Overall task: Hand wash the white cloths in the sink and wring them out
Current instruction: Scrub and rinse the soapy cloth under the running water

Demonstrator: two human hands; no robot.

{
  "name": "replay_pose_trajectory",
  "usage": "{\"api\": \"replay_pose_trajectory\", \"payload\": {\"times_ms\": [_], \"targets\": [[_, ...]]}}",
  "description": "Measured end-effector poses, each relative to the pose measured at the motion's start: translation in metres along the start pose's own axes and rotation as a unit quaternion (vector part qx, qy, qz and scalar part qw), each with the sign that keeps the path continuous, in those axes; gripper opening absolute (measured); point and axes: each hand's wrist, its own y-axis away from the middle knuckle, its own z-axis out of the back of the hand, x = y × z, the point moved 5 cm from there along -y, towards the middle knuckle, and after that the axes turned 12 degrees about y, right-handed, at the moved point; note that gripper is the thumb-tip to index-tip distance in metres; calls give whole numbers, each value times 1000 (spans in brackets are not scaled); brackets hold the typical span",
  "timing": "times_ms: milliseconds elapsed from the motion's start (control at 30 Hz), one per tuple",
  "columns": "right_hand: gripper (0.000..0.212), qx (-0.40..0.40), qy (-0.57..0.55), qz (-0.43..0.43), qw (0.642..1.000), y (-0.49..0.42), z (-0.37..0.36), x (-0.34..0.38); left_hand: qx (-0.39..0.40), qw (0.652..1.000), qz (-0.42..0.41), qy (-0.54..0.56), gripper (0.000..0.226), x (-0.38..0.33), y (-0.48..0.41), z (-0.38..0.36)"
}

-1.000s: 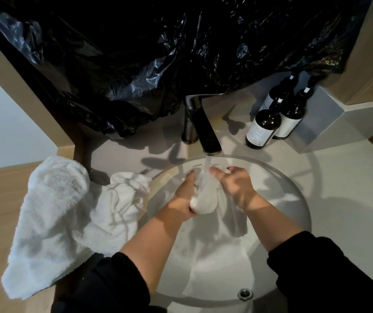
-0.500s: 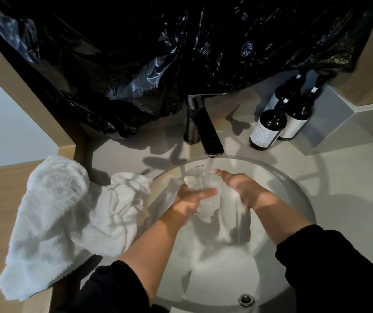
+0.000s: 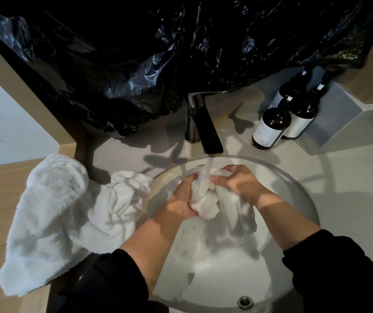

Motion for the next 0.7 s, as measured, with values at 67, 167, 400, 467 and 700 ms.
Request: {"api": "replay_pose_trajectory", "payload": {"times_ms": [67,167,400,467,700], "targets": [[30,1,-64,-40,997,-2,4,-5,-3,999,-7,-50,33,0,5,8],[40,33,-39,-46,998,-5,1,3,84,989,-73,-96,52,4,9,14],[44,52,41,-29,997,-1,-3,14,-25,991,-130,3,28,7,-2,18],[53,93,-114,-75,986,3,-5,-1,-33,989,-142,16,8,3,5,19],[79,148,-440,-210,861,17,-43,-64,8,981,-167,96,10,-7,33,3]]}}
